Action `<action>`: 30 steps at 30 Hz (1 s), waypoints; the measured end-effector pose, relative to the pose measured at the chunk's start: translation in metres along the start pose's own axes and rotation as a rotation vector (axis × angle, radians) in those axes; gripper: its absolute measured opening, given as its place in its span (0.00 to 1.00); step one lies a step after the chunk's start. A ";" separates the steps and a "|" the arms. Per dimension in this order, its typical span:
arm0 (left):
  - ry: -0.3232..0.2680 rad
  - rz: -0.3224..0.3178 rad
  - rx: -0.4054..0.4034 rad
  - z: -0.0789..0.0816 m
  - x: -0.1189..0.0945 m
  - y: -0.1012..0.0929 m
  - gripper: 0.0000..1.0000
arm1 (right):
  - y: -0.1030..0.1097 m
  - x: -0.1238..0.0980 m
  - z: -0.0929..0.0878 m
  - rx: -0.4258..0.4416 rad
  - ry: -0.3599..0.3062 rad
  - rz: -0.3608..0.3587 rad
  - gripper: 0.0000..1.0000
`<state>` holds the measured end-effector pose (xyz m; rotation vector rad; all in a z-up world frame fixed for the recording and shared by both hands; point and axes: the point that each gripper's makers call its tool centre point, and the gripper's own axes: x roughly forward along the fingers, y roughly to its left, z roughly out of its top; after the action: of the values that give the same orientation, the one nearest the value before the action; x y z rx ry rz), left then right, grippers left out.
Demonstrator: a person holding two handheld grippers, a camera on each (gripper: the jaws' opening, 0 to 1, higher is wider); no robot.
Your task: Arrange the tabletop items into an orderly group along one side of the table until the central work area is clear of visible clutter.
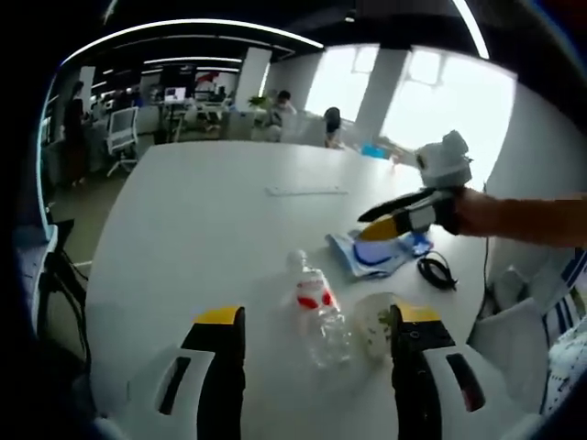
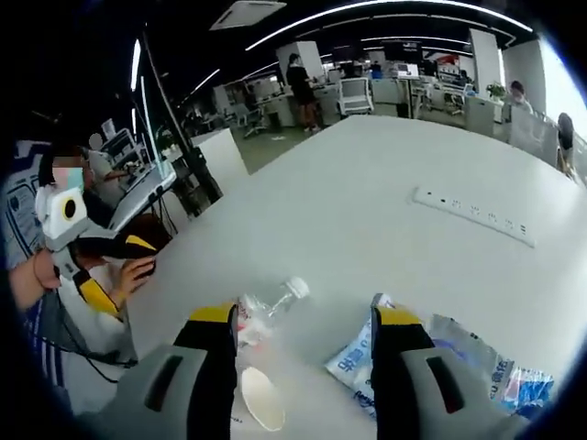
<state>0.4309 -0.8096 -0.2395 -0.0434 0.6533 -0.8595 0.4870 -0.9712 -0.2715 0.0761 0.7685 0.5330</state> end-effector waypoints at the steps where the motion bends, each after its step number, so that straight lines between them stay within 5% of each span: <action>1: 0.000 0.001 -0.002 -0.001 -0.001 0.000 0.60 | 0.001 0.002 -0.001 -0.001 0.008 0.003 0.57; 30: -0.006 -0.015 -0.041 -0.012 -0.009 0.001 0.59 | 0.024 0.030 -0.010 0.106 0.061 0.081 0.54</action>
<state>0.4209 -0.7998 -0.2451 -0.0882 0.6662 -0.8603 0.4879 -0.9369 -0.2915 0.1904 0.8561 0.5739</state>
